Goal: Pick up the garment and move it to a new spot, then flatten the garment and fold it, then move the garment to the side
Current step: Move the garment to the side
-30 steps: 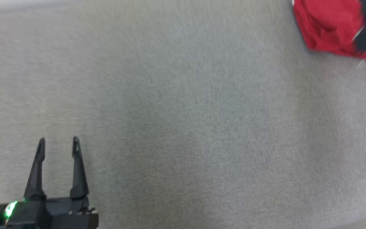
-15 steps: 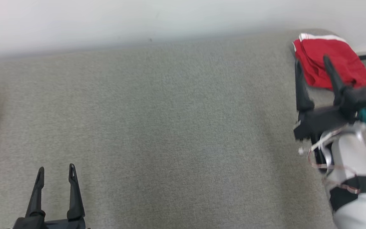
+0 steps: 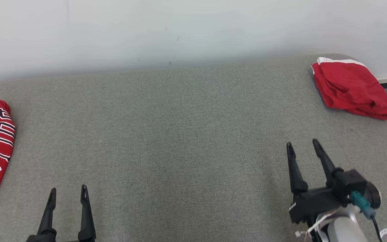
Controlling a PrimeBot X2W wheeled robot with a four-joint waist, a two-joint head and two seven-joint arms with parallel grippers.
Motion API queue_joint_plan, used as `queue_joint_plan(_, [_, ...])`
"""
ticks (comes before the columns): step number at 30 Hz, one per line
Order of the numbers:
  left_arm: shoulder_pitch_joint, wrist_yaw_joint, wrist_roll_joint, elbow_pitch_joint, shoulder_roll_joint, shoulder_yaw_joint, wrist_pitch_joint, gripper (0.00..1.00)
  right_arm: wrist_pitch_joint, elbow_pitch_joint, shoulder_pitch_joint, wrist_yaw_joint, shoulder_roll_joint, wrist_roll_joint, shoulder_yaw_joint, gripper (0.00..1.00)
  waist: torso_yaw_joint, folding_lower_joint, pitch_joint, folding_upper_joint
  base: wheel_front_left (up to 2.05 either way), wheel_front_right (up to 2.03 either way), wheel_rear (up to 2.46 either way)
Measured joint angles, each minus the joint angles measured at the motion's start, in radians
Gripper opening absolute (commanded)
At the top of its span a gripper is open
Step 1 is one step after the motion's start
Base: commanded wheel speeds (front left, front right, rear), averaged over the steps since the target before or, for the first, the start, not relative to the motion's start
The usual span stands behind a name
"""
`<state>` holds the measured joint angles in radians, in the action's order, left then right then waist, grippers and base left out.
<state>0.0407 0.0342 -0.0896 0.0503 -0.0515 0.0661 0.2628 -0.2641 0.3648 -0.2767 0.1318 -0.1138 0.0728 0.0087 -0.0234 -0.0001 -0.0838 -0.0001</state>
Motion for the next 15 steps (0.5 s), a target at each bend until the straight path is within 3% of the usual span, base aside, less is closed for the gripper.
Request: queue_joint_plan(15, [0.023, -0.009, -0.011, 0.045, 0.000, -0.001, 0.000, 1.00, 0.000, -0.136, 0.232, 0.000, 0.061, -0.026, -0.023, 1.00, 0.008, 0.0001, 0.047, 0.0001, 0.00, 0.00, 0.00])
